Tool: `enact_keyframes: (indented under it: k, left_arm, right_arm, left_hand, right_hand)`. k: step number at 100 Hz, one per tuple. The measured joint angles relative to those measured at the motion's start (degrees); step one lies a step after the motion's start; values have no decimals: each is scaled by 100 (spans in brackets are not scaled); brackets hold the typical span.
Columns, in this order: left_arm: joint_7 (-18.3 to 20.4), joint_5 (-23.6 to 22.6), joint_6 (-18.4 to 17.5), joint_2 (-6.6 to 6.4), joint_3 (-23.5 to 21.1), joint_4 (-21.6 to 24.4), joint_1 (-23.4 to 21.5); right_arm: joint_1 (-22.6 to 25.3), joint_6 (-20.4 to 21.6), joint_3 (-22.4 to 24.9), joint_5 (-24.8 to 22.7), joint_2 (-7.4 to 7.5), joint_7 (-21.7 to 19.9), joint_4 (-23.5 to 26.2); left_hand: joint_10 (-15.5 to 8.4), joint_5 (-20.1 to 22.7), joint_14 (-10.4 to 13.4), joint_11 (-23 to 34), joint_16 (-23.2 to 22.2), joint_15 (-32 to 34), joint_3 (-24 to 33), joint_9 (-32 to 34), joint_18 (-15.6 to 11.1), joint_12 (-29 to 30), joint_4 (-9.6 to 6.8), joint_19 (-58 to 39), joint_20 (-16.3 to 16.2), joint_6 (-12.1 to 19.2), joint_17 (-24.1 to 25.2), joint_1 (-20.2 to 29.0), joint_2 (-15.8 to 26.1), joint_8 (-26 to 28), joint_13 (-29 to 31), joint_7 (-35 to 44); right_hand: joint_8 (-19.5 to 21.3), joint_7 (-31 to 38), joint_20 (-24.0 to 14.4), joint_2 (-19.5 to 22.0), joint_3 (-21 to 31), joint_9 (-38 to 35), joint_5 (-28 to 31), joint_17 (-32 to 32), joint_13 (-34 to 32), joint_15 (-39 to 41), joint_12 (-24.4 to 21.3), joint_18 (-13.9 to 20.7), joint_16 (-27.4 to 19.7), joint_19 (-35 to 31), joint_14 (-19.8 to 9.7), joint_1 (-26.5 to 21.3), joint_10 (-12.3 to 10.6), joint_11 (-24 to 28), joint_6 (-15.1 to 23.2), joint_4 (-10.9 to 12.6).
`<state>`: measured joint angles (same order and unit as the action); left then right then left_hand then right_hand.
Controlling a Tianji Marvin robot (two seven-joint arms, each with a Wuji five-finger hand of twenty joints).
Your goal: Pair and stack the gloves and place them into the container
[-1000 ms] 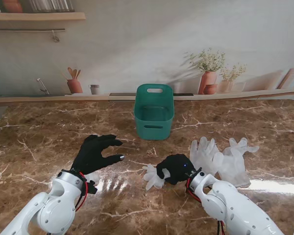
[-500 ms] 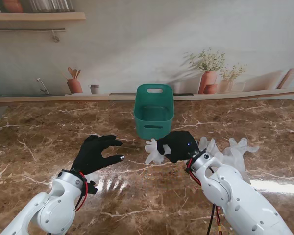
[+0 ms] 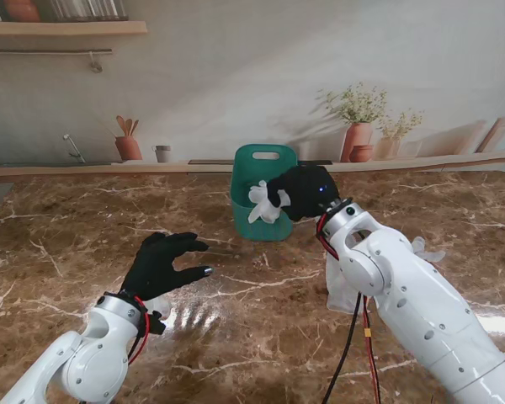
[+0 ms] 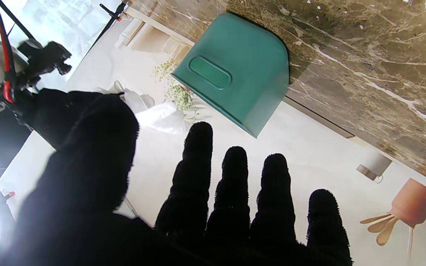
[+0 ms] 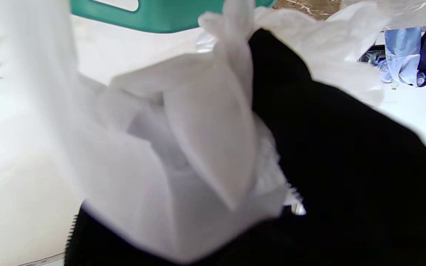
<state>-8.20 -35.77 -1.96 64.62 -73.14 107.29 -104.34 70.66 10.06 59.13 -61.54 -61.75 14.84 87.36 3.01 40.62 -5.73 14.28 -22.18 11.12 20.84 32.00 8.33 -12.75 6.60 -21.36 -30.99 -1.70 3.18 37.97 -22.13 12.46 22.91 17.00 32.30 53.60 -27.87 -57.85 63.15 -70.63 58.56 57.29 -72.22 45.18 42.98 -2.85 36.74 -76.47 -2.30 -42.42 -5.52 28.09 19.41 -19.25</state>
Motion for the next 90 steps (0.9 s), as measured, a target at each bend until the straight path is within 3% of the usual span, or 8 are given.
enact_keyframes:
  k: [27,56,90]
  left_arm:
    - [24,7,1,-1,-18,10,-8]
    - [37,2,28,-2,-37,26,-30]
    - [29,-3,55,-1,-135,59,-135]
  right_arm:
    - [-732,-407,-521,-26,-6,-249,-419]
    - [-1632,-718,-1467,62,-41,-412,-1167]
    - [-2652,-860,-2618,512,-283,-358,-2197]
  left_hand:
    - [0,0,0,0,0,-3,-11,0,0,0,-55,4,-6,0,0,0,0,0,0,-8]
    - [0,0,0,0,0,-62,-107,0,0,1,-55,14,-11,0,0,0,0,0,0,-9]
    - [0,0,0,0,1,-62,-107,0,0,1,-55,74,-60,0,2,0,1,0,0,-9]
  right_hand:
    - [-184,1,0,71,0,0,0,2,0,1,0,2,0,-49,0,0,1,0,0,0]
    - [-356,62,0,128,0,0,0,2,0,1,-14,5,1,-54,-4,0,1,0,4,0]
    - [-493,67,-4,219,1,-1,-5,3,0,-12,-75,14,1,-65,-12,0,1,-33,9,1]
